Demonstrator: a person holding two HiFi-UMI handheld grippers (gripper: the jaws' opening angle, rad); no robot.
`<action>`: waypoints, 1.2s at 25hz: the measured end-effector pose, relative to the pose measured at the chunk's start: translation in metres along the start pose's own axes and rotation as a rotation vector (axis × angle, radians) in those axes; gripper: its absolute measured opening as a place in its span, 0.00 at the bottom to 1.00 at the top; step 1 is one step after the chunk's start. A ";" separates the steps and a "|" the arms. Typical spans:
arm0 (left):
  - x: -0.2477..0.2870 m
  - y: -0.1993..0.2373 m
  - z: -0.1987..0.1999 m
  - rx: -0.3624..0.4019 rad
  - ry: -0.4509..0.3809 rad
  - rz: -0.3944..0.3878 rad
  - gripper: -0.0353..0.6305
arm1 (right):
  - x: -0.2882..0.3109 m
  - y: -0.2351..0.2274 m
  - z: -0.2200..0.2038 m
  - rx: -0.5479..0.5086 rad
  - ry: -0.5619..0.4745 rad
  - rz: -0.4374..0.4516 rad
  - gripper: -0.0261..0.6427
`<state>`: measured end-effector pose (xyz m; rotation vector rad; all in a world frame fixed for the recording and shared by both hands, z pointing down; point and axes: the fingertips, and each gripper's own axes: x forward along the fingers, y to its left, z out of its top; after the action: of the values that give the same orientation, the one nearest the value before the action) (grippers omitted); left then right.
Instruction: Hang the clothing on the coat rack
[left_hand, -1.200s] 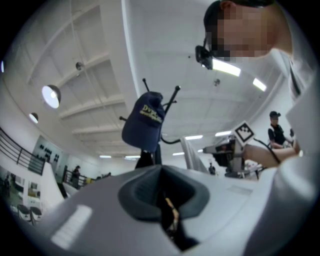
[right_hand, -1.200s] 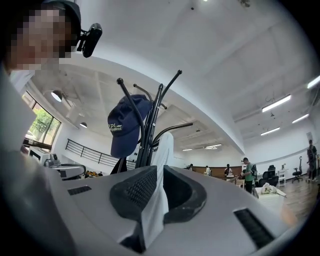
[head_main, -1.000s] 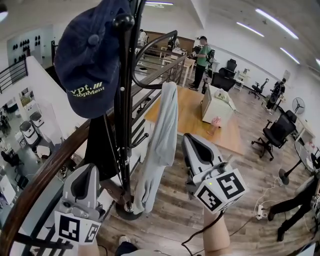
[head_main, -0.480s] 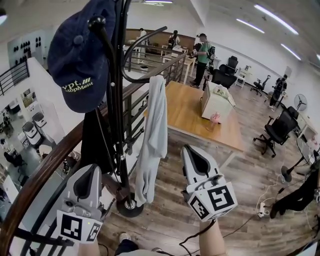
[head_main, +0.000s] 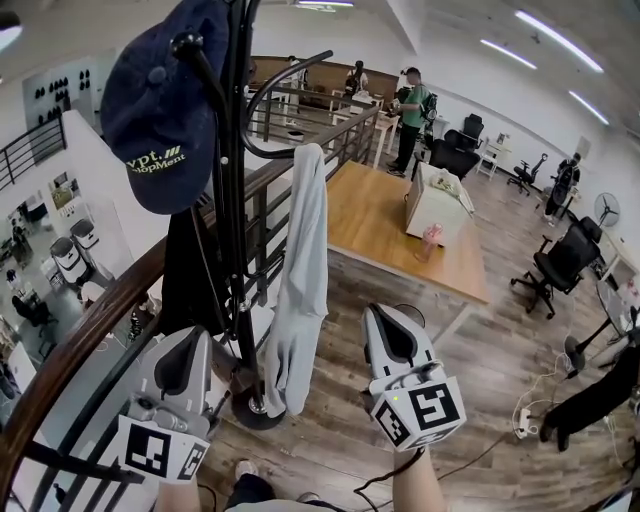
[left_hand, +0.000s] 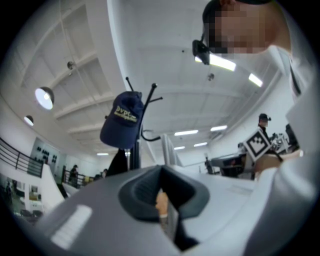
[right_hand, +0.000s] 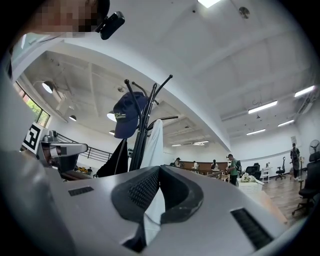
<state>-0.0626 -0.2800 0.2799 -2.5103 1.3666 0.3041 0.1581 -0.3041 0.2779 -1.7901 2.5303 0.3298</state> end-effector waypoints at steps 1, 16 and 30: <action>-0.001 -0.001 0.000 0.000 0.001 0.000 0.06 | -0.002 0.001 -0.001 0.003 0.000 -0.001 0.04; -0.012 -0.028 0.001 -0.005 0.015 0.018 0.06 | -0.031 -0.002 -0.015 0.017 0.019 -0.007 0.04; -0.008 -0.049 0.005 0.013 0.017 0.014 0.06 | -0.048 -0.014 -0.016 0.023 0.014 -0.028 0.04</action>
<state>-0.0258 -0.2461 0.2846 -2.4991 1.3890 0.2756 0.1890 -0.2669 0.2981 -1.8247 2.5046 0.2878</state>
